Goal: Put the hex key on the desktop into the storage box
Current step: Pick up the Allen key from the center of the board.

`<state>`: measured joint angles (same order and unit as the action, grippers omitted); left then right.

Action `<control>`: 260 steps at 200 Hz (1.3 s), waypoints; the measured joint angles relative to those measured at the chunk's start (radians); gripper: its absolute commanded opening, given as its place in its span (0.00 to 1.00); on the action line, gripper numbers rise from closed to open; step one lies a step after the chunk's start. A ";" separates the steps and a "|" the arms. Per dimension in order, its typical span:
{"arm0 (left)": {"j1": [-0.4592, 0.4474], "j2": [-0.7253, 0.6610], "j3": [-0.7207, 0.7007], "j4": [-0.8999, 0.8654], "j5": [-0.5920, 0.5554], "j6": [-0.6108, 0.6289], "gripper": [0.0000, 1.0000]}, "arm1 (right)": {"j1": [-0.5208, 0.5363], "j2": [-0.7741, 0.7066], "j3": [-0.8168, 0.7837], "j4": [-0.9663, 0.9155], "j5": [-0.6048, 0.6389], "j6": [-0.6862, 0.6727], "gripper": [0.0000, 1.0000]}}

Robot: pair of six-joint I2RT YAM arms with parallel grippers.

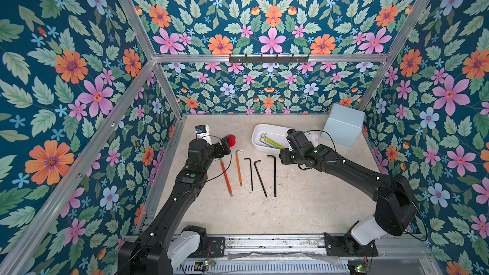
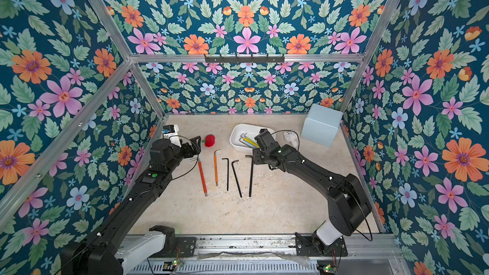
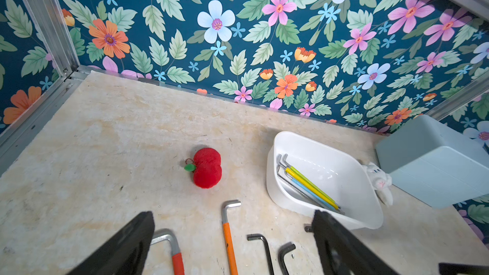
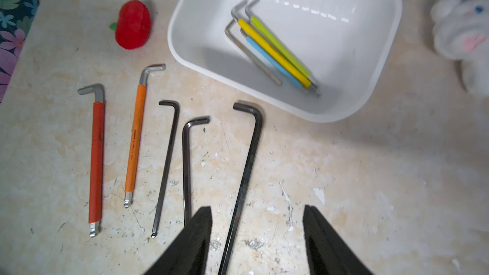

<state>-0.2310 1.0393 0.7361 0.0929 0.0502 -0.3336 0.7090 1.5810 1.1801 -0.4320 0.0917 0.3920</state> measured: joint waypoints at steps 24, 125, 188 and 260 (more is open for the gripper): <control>0.000 -0.003 0.001 -0.003 0.003 -0.004 0.99 | 0.014 0.045 -0.009 0.000 -0.017 0.070 0.60; 0.000 -0.025 -0.005 -0.019 -0.005 -0.006 0.99 | 0.095 0.378 0.180 -0.087 0.014 0.137 0.57; 0.000 -0.022 -0.007 -0.019 -0.008 -0.004 0.99 | 0.106 0.430 0.202 -0.130 0.031 0.140 0.49; 0.000 -0.038 -0.018 -0.019 -0.020 -0.004 0.99 | 0.118 0.448 0.218 -0.154 0.061 0.142 0.18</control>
<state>-0.2310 1.0016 0.7185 0.0738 0.0303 -0.3374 0.8268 2.0293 1.3979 -0.5865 0.1528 0.5335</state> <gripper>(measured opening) 0.994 0.263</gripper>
